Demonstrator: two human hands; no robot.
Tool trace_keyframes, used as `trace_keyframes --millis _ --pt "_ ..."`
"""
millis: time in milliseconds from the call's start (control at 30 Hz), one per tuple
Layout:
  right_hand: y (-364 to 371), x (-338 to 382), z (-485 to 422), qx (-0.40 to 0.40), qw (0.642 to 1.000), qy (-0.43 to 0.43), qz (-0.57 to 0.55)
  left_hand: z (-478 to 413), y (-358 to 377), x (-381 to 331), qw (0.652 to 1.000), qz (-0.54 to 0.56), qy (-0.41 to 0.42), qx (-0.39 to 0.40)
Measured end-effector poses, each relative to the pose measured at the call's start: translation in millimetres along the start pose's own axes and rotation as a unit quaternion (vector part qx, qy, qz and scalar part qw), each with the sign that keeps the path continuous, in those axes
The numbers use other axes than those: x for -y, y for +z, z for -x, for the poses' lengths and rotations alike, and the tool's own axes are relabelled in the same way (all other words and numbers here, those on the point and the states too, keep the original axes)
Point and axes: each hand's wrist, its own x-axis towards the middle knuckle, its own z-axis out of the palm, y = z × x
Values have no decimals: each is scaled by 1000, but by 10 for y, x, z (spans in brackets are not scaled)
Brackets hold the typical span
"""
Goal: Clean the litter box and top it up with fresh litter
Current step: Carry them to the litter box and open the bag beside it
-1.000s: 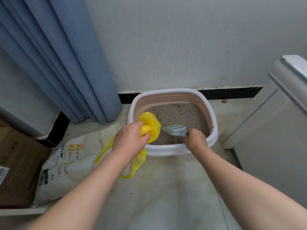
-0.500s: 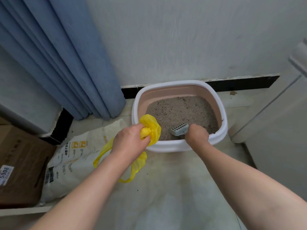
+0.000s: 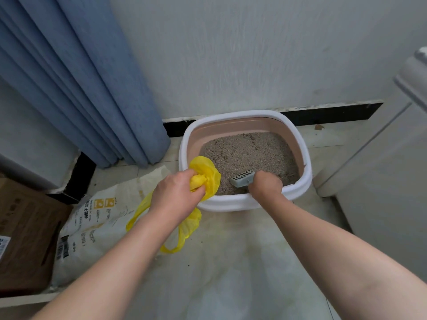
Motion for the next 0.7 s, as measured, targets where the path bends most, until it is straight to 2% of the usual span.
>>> trace_keyframes --millis 133,267,400,567,700 --pt "-66 28 30 -17 999 -26 16 -39 5 -80 1000 -3 -14 24" --pt "-257 50 177 -40 995 -84 -23 -135 18 -247 997 19 -46 50" --pt "-615 56 452 -46 981 -153 -108 -228 21 -412 977 129 -121 116" --pt "-1001 -44 1027 -53 954 -154 -252 -83 -30 -618 879 378 -258 135" --pt "-1011 -76 1316 -45 927 -135 -347 74 134 -590 795 501 -311 145"
